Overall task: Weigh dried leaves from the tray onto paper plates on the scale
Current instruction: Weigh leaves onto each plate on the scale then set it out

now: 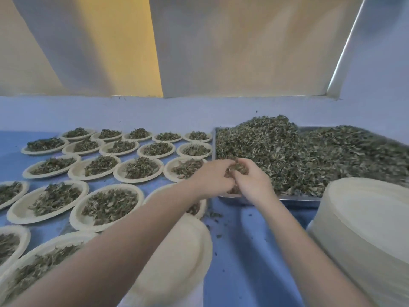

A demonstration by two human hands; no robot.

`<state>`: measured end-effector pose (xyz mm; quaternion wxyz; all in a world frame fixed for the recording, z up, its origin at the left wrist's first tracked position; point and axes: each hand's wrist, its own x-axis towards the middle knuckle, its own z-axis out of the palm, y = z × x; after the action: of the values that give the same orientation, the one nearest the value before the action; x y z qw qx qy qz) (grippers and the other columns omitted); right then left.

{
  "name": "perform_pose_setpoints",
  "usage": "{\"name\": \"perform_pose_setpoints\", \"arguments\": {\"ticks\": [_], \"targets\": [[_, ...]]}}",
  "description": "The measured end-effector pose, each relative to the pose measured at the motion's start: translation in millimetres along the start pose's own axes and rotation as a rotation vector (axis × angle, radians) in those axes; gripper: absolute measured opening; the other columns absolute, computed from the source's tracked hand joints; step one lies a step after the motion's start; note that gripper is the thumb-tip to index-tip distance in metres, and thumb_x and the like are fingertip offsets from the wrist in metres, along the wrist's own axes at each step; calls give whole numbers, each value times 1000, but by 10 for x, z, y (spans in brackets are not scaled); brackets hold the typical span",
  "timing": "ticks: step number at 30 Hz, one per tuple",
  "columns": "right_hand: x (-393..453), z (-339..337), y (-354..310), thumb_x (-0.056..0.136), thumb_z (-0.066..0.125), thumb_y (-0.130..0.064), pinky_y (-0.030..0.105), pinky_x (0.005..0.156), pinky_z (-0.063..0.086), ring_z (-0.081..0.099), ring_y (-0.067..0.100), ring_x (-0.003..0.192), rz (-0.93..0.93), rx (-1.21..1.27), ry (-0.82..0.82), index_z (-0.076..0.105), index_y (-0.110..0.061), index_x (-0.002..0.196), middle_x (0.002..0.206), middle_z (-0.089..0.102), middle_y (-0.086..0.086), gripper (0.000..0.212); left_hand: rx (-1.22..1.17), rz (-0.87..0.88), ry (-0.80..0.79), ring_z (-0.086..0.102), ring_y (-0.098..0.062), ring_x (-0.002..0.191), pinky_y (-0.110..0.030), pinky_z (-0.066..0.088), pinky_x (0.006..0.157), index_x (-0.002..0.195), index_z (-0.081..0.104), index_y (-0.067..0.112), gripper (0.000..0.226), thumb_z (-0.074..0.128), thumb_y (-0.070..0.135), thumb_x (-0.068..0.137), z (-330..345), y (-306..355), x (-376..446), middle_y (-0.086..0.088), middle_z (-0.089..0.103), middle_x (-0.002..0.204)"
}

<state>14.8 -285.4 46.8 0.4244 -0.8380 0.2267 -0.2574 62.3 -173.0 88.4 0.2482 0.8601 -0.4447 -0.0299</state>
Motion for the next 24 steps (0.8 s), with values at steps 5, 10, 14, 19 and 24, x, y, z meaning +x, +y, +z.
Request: {"name": "perform_pose_setpoints", "arguments": {"ticks": [5,10,14,19,24], "targets": [[658,-124,382,89,54,-25,29,93,41,52,28,120,201,-232,48,48,-17,137,132,56,12,49,128,-107,-217,52,-30,117,-28,42,86,140,36,6,51,47,20,92,149,1,613,-17,53,130],[1309,149,470,89,46,-21,27,97,39,46,26,128,180,-365,-224,46,-26,140,144,46,8,51,144,-156,-316,53,-30,114,-26,37,74,136,34,-1,49,47,19,94,225,-183,884,-18,52,127],[1547,421,459,94,33,-25,47,113,24,24,32,139,99,-601,-422,40,-32,143,155,26,6,50,37,-198,-319,49,-18,93,-21,36,61,133,38,5,44,50,18,92,157,-400,956,1,49,93],[1277,344,426,96,34,-28,34,96,40,49,28,122,74,-534,-484,57,-27,129,138,52,5,40,15,-231,-294,49,-20,90,-29,37,69,125,42,2,35,47,12,92,131,-496,1054,-7,51,102],[953,151,419,96,25,-57,49,109,28,27,40,135,244,-675,-427,29,-31,147,151,28,15,57,54,-240,-354,52,-30,108,-26,38,71,137,32,0,45,36,2,92,280,-403,1157,-19,50,127]]}}
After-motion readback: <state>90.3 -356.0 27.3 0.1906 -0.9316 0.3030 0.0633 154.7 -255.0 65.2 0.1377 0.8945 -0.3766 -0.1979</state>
